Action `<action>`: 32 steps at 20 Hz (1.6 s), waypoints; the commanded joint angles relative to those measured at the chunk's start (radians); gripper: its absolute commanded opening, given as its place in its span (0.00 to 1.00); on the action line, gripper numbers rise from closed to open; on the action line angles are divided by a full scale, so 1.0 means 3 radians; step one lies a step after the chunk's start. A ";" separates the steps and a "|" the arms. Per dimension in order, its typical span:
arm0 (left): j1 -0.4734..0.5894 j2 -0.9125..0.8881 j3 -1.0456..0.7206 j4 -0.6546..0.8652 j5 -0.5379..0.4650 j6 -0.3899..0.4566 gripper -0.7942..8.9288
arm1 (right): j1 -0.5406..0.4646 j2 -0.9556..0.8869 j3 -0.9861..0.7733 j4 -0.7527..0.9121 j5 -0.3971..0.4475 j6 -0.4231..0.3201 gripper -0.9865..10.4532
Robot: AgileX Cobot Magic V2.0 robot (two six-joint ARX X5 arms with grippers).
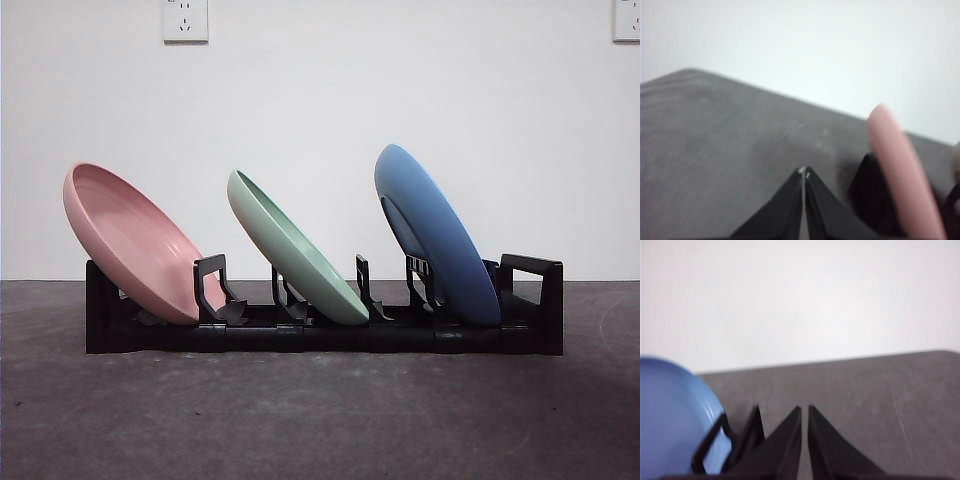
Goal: Place the plate
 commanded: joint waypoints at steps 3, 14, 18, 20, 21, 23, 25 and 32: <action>-0.0006 -0.0001 0.0023 0.0214 0.0136 -0.0234 0.09 | 0.0009 0.0004 0.0009 0.0117 -0.0111 0.0373 0.10; -0.0006 0.0613 0.1263 -0.1371 0.0514 -0.0245 0.09 | 0.0009 0.0492 0.0989 -0.1246 -0.0468 0.0704 0.10; -0.0010 0.0996 0.1718 -0.1886 0.0651 -0.0130 0.09 | 0.0009 0.0832 0.1405 -0.1695 -0.0793 0.0654 0.10; -0.0013 0.1181 0.1914 -0.2087 0.0726 -0.0100 0.09 | 0.0009 0.1016 0.1598 -0.1934 -0.0958 0.0618 0.10; -0.0014 0.1274 0.2008 -0.2185 0.0773 -0.0080 0.09 | 0.0009 0.1114 0.1698 -0.2068 -0.1040 0.0575 0.10; -0.0014 0.1464 0.2188 -0.2393 0.0849 -0.0031 0.09 | 0.0009 0.1325 0.1895 -0.2344 -0.1177 0.0482 0.10; -0.0015 0.1617 0.2331 -0.2575 0.0896 0.0006 0.09 | 0.0009 0.1499 0.2043 -0.2561 -0.1256 0.0393 0.10; -0.0120 0.2206 0.2829 -0.3372 0.0928 0.0457 0.09 | 0.0093 0.2205 0.2548 -0.3192 -0.1329 -0.0102 0.10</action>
